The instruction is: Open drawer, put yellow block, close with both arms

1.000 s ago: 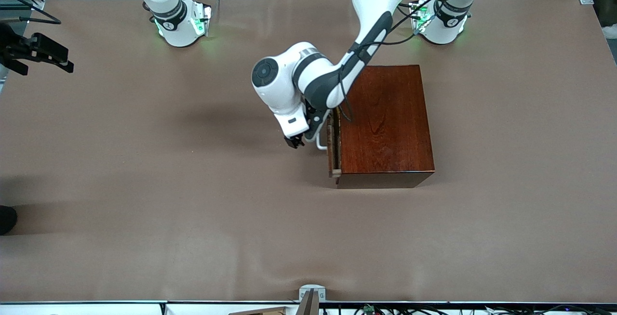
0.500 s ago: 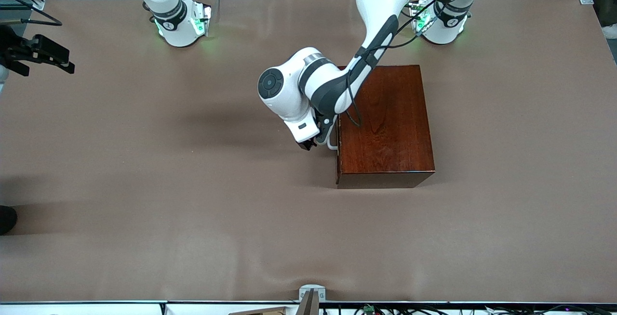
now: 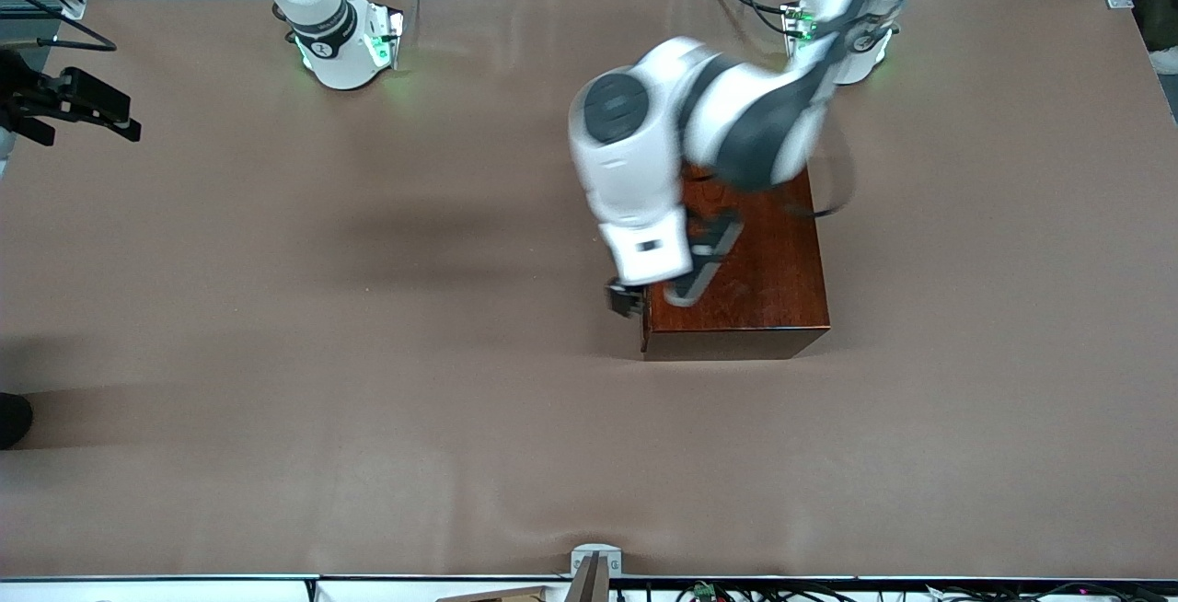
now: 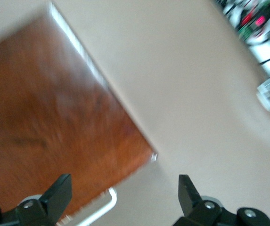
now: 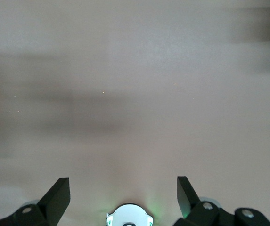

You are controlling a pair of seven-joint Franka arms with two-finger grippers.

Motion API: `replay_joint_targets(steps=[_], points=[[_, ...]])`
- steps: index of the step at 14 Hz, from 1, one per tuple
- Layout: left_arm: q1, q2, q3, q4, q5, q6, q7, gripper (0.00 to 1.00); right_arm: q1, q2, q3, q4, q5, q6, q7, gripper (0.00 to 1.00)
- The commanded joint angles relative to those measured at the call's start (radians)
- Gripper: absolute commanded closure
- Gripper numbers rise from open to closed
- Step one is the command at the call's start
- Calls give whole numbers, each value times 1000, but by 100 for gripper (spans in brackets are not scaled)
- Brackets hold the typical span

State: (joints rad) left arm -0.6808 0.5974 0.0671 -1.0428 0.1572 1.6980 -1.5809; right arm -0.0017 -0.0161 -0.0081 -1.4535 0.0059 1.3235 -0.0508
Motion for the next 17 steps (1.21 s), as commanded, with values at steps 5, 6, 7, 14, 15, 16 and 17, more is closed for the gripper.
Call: replay_joint_targets(steps=[5,6,7,14,15,16,17], points=[[275,-237,-20,-46,-53,-208,554,0,-9,-1,0,2,6,-9,-12,0],[308,-251,-20,-46,-53,-236,631,0,-9,-1,0,2,6,-9,-12,0],[338,-263,-20,-48,-53,-259,704,0,-11,-1,0,2,6,-10,-12,0],[558,-537,-91,-389,-56,-224,1151,0,-11,-1,0,2,6,-14,-11,0],[598,-579,-111,-443,-57,-218,1255,0,-11,-1,0,2,6,-14,-11,0],[631,-617,-122,-488,-57,-218,1374,0,-12,-1,2,2,6,-14,-11,0],[658,-651,-131,-528,-61,-212,1439,0,-11,-1,0,2,6,-14,-12,0]])
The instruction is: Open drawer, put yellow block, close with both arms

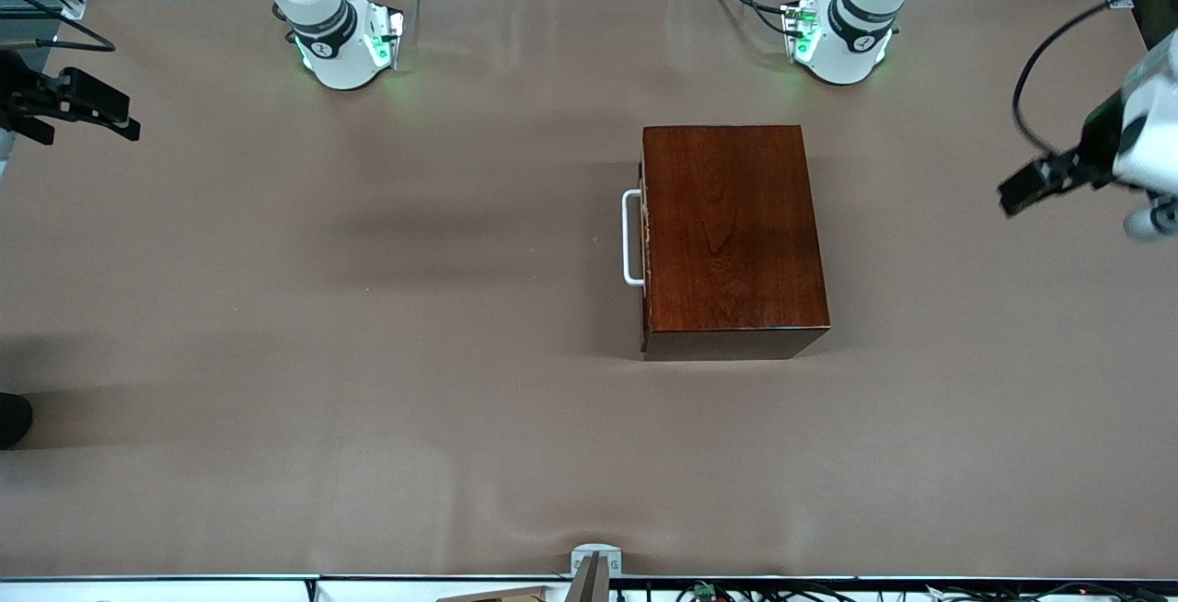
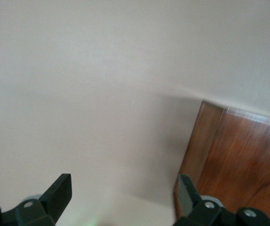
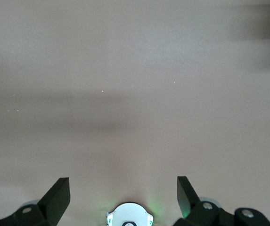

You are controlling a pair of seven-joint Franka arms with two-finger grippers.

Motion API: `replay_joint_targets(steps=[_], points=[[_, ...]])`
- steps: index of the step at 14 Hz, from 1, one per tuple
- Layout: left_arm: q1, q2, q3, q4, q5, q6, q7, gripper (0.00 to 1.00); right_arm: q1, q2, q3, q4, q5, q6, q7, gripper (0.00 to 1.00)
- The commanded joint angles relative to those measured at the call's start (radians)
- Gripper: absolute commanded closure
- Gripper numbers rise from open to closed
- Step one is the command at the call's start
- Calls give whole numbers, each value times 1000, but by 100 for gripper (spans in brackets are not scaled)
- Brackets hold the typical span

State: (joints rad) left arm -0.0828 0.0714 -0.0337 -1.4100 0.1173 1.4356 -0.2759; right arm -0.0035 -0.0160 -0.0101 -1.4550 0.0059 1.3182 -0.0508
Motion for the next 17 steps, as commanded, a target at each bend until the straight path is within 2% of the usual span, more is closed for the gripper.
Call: replay_joint_targets(steps=[1,4,6,11,17], points=[[83,-160,-46,-199,-28,65,159,0,-9,-1,2,4,6,-8,-12,0],[106,-260,-55,-291,-106,103,178,0,-9,-1,4,4,6,-8,-11,0],[100,-303,-58,-328,-116,129,193,0,-9,-1,4,4,6,-10,-11,0],[98,-265,-54,-259,-142,117,284,0,-12,-1,4,4,6,-13,-11,0],[101,-248,-48,-251,-177,118,282,0,-12,-1,2,4,6,-14,-11,0]])
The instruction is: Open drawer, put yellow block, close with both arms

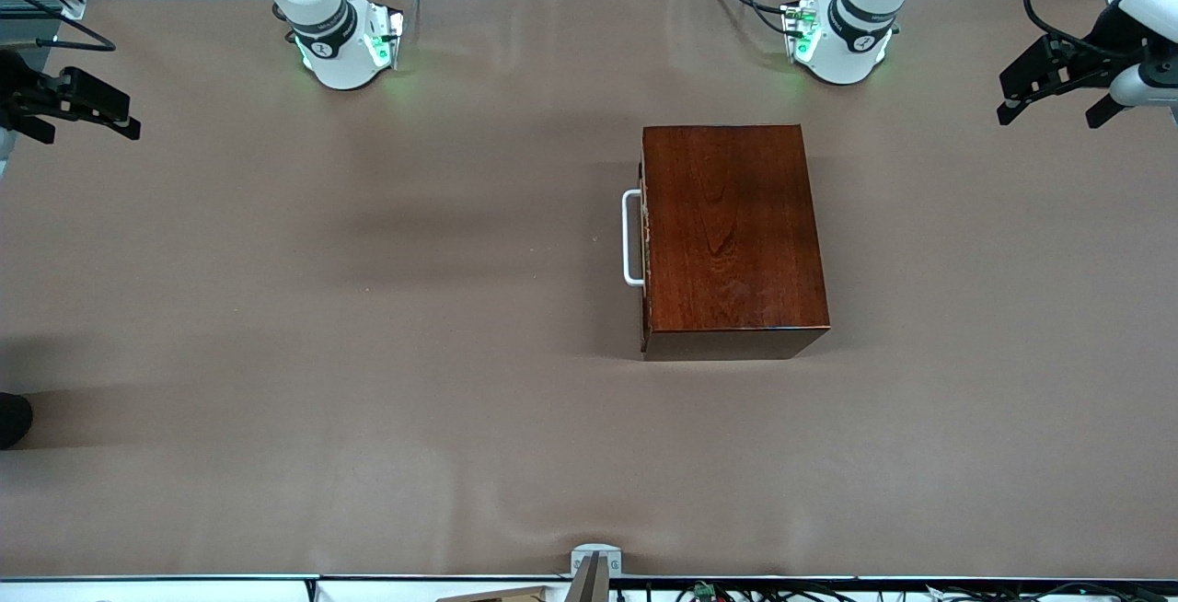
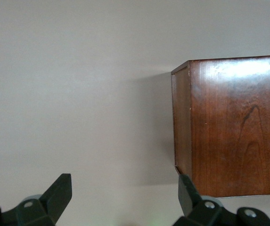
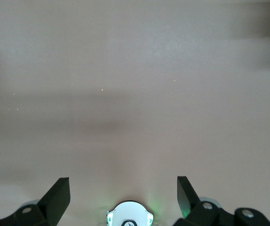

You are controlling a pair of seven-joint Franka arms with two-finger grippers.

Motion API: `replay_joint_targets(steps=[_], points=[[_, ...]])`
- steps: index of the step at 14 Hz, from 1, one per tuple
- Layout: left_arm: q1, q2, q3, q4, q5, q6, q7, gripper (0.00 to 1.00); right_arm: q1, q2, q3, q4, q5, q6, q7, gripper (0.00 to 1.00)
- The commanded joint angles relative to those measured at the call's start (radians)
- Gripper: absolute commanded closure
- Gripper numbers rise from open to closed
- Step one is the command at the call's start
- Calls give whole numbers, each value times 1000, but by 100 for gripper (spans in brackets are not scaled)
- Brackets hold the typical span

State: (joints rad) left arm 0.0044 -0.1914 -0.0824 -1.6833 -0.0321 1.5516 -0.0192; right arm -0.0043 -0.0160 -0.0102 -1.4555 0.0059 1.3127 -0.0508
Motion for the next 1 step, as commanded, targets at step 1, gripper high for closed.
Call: replay_joint_targets(steps=[1], points=[[14,20,1,23,-28,2,25,0,-11,-1,2,4,6,-9,-12,0]])
